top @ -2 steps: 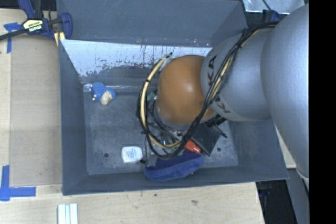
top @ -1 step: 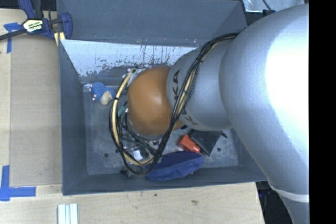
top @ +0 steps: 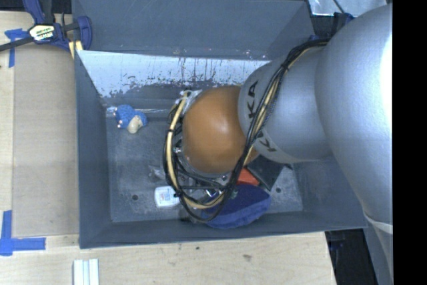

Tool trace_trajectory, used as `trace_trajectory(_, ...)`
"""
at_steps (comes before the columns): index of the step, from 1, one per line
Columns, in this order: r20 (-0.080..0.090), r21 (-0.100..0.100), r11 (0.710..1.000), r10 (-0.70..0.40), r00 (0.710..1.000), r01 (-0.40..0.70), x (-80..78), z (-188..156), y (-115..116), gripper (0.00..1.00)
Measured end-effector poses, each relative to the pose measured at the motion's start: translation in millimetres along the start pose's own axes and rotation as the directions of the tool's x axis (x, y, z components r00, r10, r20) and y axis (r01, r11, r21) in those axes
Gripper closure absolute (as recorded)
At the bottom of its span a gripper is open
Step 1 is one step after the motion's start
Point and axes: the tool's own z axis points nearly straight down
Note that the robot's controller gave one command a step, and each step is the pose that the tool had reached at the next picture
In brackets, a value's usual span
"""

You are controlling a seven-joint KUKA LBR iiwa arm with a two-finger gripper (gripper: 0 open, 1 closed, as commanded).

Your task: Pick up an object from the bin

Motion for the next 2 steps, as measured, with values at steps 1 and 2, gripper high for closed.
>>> trace_trajectory(1,-0.002,-0.002,1.000,0.000,1.000,0.000,0.4,0,1,1.00)
trace_trajectory(2,0.003,-0.001,1.000,0.003,1.000,-0.003,-0.9,-42,1,1.00)
